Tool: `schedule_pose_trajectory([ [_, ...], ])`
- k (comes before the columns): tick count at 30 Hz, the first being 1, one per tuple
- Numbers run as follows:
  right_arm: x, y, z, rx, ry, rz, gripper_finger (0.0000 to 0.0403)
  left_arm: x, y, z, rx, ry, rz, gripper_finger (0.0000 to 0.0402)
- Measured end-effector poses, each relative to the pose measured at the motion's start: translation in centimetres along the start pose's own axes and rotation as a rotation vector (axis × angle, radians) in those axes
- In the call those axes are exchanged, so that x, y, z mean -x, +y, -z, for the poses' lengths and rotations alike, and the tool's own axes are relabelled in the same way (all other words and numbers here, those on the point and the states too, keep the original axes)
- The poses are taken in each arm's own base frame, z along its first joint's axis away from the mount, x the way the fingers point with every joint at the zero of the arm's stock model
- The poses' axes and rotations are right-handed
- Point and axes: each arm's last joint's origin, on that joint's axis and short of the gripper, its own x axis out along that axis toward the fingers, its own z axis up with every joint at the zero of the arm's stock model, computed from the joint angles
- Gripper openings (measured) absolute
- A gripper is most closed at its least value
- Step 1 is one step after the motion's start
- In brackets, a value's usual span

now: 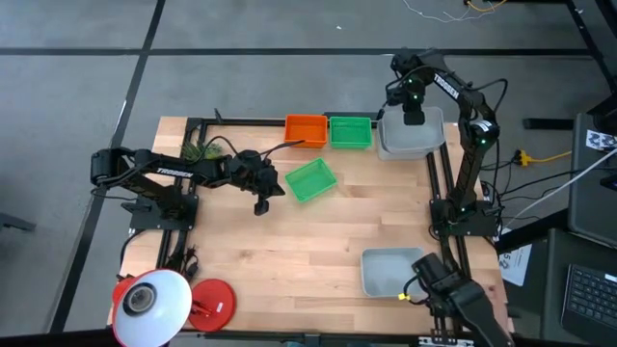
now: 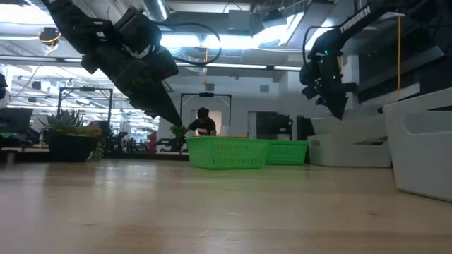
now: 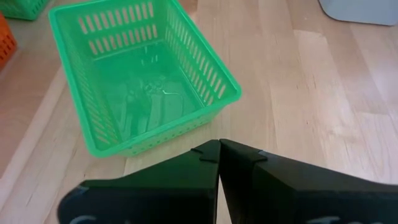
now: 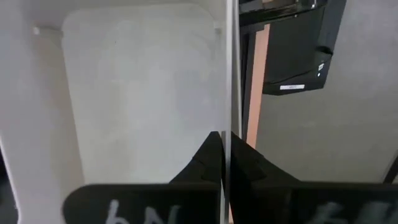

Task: Stack baskets by color
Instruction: Stack the bottom left gray bin on the top gray bin

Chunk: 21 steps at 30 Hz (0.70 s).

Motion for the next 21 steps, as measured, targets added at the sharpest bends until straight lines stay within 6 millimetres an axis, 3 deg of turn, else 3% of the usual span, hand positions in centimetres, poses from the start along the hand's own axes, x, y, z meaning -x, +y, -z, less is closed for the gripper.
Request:
schedule_pose_trajectory([
  [7, -1.2, -0.2, -0.3, 0.025, -0.030, 0.016, 0.0000, 0.0, 0.0, 0.0, 0.000, 0.000, -0.001, 0.0000],
  [21, 1.0, -0.4, -0.4, 0.026, -0.108, 0.024, 0.0000, 0.0, 0.1, 0.0, 0.000, 0.001, -0.033, 0.0000],
])
